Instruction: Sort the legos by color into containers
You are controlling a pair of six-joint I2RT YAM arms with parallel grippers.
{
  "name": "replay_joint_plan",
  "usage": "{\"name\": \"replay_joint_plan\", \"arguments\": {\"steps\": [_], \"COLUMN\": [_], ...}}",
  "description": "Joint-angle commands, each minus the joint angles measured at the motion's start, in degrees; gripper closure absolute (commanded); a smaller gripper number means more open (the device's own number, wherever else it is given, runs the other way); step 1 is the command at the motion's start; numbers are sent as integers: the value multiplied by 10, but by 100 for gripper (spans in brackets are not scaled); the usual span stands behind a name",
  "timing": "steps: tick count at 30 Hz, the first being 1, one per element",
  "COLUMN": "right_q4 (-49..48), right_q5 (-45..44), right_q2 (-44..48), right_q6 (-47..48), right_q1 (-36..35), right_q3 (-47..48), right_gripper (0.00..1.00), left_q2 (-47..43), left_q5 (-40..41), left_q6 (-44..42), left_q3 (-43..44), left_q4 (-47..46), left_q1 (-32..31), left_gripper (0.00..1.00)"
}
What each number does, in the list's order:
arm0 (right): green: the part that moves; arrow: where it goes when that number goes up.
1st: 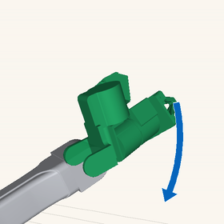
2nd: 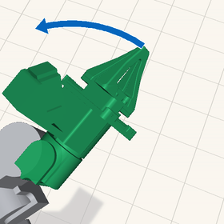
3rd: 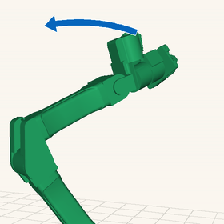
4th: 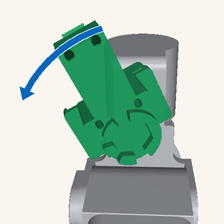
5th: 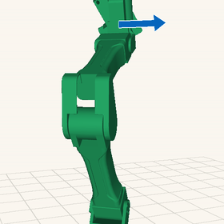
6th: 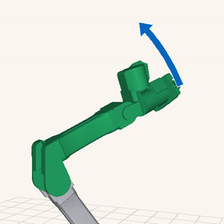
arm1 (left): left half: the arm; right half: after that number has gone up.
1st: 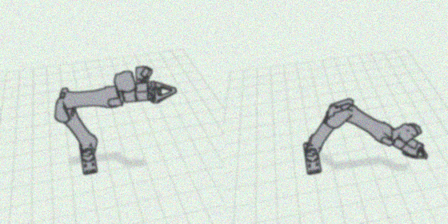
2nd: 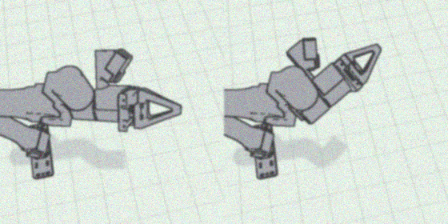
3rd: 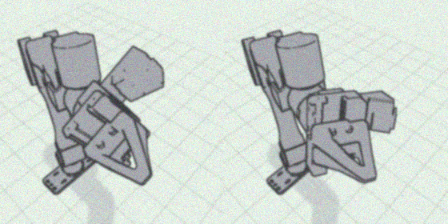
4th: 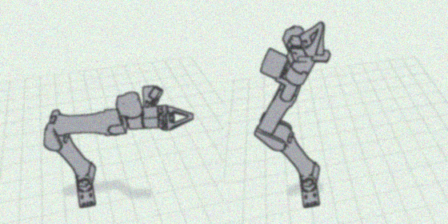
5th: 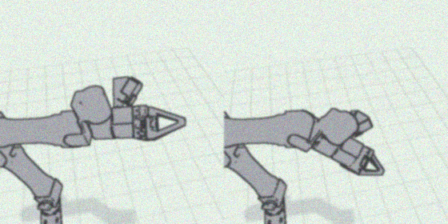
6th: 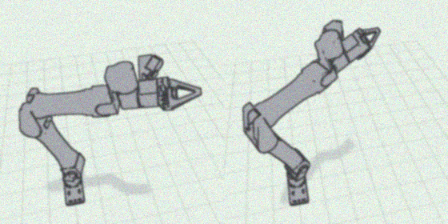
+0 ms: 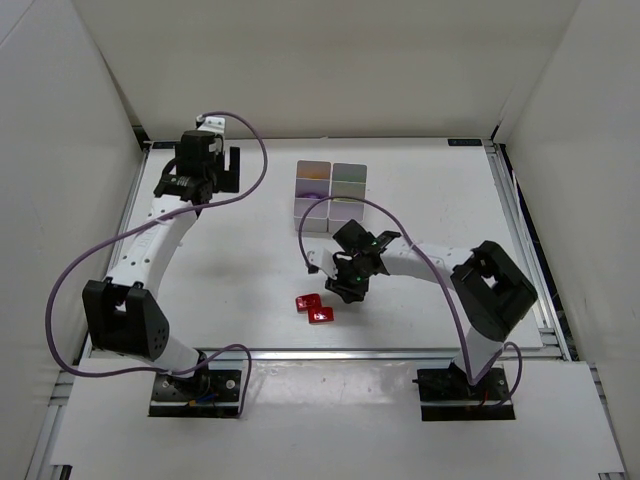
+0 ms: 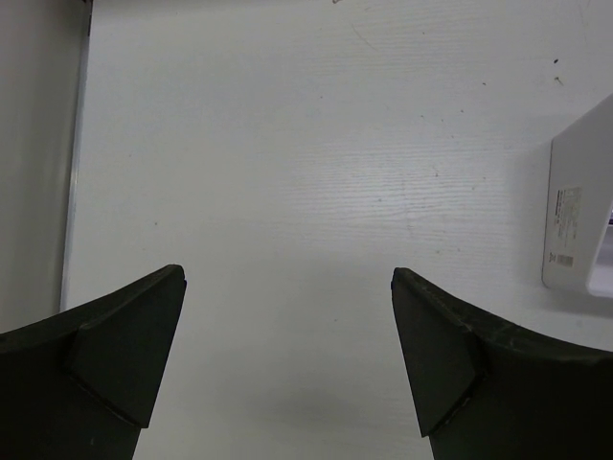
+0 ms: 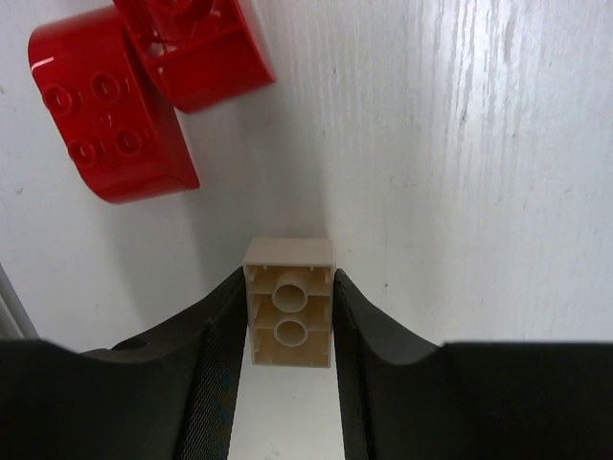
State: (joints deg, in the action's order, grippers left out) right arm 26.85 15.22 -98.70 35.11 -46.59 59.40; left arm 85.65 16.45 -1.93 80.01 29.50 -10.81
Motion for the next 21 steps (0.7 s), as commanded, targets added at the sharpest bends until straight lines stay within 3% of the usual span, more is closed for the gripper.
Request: {"name": "replay_joint_plan", "arguments": {"steps": [1, 9, 21], "right_q4": [1, -11, -44], "right_q5": [-18, -45, -63], "right_q2": [33, 53, -72], "right_q6": [11, -18, -1], "right_q1": [-1, 75, 149], "right_q3": [-13, 109, 284], "right_gripper": [84, 86, 84], "left_q2": [-28, -14, 31], "left_q5": [-26, -142, -200], "left_q6": [-3, -31, -31], "left_q3": [-17, -21, 18], "left_q4": [-1, 35, 49], "left_q1": [3, 3, 19], "left_gripper": [1, 2, 1]}}
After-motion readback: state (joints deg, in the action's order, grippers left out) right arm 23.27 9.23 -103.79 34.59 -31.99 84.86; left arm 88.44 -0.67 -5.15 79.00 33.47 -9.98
